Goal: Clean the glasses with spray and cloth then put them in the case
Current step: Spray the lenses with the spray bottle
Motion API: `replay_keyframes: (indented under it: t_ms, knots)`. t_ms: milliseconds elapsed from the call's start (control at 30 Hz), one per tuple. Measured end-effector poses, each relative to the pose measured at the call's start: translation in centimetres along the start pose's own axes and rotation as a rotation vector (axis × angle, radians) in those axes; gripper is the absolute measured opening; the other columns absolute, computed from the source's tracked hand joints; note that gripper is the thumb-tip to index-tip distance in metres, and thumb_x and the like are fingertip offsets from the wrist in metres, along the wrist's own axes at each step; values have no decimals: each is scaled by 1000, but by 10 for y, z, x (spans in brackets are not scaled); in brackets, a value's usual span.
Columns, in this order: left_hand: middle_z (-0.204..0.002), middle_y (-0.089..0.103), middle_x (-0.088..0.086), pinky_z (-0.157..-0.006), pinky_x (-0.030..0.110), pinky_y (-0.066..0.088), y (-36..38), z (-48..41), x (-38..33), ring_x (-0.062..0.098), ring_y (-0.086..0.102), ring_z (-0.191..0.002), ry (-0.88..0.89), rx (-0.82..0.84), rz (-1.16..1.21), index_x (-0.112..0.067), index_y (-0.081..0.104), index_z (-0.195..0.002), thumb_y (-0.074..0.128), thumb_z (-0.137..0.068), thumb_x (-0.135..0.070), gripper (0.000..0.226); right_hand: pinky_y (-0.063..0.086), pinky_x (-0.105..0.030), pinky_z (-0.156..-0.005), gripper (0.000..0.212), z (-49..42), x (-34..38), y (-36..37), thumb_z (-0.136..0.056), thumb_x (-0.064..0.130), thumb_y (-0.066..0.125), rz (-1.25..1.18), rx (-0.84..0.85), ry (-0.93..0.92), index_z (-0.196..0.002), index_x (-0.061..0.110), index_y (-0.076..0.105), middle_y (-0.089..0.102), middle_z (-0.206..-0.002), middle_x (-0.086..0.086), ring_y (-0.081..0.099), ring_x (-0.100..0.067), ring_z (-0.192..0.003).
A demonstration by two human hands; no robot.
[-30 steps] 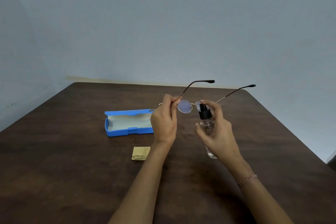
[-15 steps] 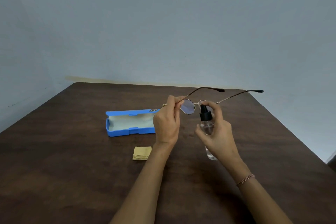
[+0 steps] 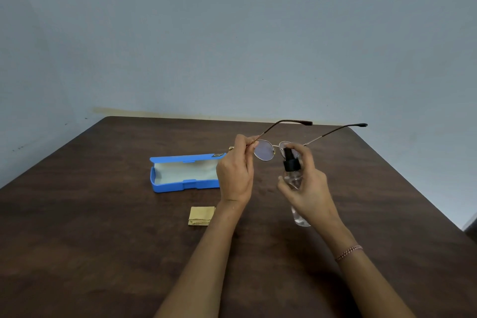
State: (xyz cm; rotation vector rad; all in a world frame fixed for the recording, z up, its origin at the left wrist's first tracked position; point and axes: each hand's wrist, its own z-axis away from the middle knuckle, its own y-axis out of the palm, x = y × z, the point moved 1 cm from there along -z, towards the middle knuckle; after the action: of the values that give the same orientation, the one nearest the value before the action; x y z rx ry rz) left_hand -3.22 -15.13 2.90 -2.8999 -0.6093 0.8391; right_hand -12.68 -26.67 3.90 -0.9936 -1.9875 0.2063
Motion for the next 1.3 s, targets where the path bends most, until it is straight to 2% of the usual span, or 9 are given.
replay_keyframes:
  t_ms: [67, 167, 533, 667, 933, 1033, 1133, 1233, 1300]
  knots:
    - [-80, 71, -1, -48, 33, 48, 1, 0, 2, 14, 59, -56, -13, -6, 11, -26, 42, -91, 33, -96, -40, 18, 42, -5, -60, 62, -2, -6, -8, -76, 3, 64, 16, -74, 55, -124, 35, 39, 62, -90, 13, 61, -4, -68]
    - [-80, 71, 0, -48, 36, 49, 3, 1, 3, 16, 61, -58, -12, -15, 3, -25, 41, -91, 33, -96, -40, 18, 41, -3, -57, 59, -4, -10, -21, -76, 0, 62, 34, -125, 119, -124, 27, 42, 63, -83, 5, 60, 0, -68]
    - [-72, 67, 0, -47, 25, 41, 2, 1, 3, 9, 53, -54, -57, -30, -9, -13, 51, -89, 42, -96, -34, 24, 40, -3, -55, 59, -3, -16, -17, -76, 2, 61, 77, -98, 149, -122, 32, 40, 61, -77, 10, 60, 3, -70]
    - [-68, 64, 0, -49, 17, 33, 1, 1, 1, 7, 48, -52, -86, -22, -20, -9, 53, -85, 44, -94, -29, 23, 42, -15, -61, 59, -5, -19, -22, -79, 5, 63, 53, -201, 198, -125, 33, 39, 60, -80, 10, 62, -3, -70]
    - [-72, 65, 0, -47, 18, 35, 6, 4, 3, 7, 49, -53, -116, 114, -5, -13, 51, -88, 49, -95, -23, 12, 40, -2, -60, 57, -6, -25, -40, -81, 3, 65, -32, -432, 135, -125, 29, 39, 57, -76, 9, 59, -1, -64]
    - [-80, 69, -2, -50, 24, 44, 7, 6, 3, 9, 56, -58, -168, 152, 34, -15, 49, -88, 49, -95, -24, 12, 43, -4, -64, 68, -7, -30, -40, -84, 10, 68, -109, -435, 111, -135, 30, 28, 59, -87, 2, 58, -6, -66]
    - [-85, 69, -4, -52, 21, 45, 7, 6, 3, 8, 59, -62, -231, 148, 62, -13, 50, -89, 49, -95, -22, 11, 44, -10, -78, 69, -8, -42, -38, -87, 13, 65, -130, -378, 154, -138, 24, 20, 54, -116, -9, 58, -13, -90]
    - [-81, 68, -3, -49, 21, 42, 7, 5, 5, 7, 55, -57, -260, 123, 74, -12, 50, -89, 49, -95, -23, 13, 43, -28, -87, 65, -8, -52, -34, -87, 12, 63, -115, -298, 236, -137, 14, 21, 51, -114, -6, 53, -17, -100]
    - [-79, 67, -3, -48, 20, 38, 6, 6, 5, 5, 51, -53, -265, 116, 90, -13, 49, -88, 49, -95, -23, 12, 42, -30, -87, 65, -8, -57, -32, -87, 13, 64, -106, -250, 262, -136, 11, 22, 52, -109, -5, 53, -18, -100]
